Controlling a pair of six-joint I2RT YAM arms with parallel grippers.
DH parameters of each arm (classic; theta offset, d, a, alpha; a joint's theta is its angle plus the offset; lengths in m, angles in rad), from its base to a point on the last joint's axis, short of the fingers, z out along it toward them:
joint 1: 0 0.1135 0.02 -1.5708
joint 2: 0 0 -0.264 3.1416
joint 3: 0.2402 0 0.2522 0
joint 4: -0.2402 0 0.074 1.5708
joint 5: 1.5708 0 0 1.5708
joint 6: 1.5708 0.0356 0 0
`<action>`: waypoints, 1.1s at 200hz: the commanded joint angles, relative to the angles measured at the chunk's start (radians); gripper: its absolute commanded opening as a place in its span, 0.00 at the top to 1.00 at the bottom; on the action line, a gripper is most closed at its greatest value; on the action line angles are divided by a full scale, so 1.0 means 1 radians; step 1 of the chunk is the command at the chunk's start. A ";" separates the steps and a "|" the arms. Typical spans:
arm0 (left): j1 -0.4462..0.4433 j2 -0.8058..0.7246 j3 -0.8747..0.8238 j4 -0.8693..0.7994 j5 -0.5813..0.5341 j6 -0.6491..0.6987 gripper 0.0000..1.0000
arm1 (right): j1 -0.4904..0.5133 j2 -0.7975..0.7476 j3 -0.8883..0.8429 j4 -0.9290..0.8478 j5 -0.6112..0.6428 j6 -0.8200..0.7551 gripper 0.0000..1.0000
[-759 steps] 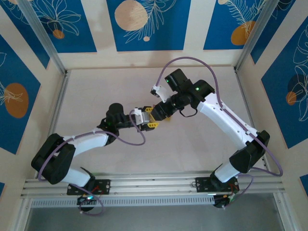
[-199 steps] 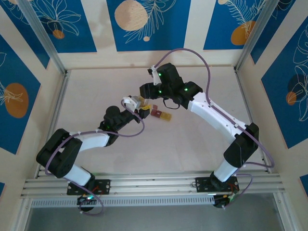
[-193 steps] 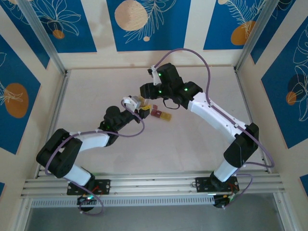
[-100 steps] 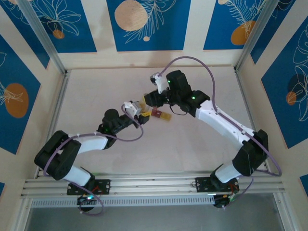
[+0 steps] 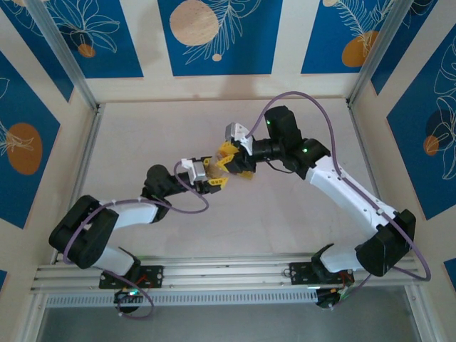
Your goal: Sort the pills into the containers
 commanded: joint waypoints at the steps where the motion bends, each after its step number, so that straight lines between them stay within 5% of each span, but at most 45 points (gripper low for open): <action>1: 0.006 0.000 0.035 0.140 0.141 -0.035 1.00 | 0.005 0.045 0.059 -0.234 -0.089 -0.172 0.68; 37: 0.012 0.010 0.045 0.140 0.168 -0.062 1.00 | -0.002 0.080 0.135 -0.310 -0.079 -0.204 0.41; 80: 0.020 0.030 0.044 0.138 0.144 -0.067 1.00 | -0.007 0.053 0.159 -0.316 -0.084 -0.191 0.21; 147: 0.030 0.010 0.060 -0.014 -0.040 0.028 1.00 | -0.028 -0.108 0.037 -0.060 0.159 0.107 0.19; 178: 0.023 -0.025 0.037 -0.002 -0.231 0.077 1.00 | -0.032 -0.102 0.048 0.100 0.394 0.423 0.19; 220: -0.042 -0.030 0.018 -0.020 -0.574 0.277 1.00 | 0.014 0.009 0.157 0.101 0.600 0.835 0.26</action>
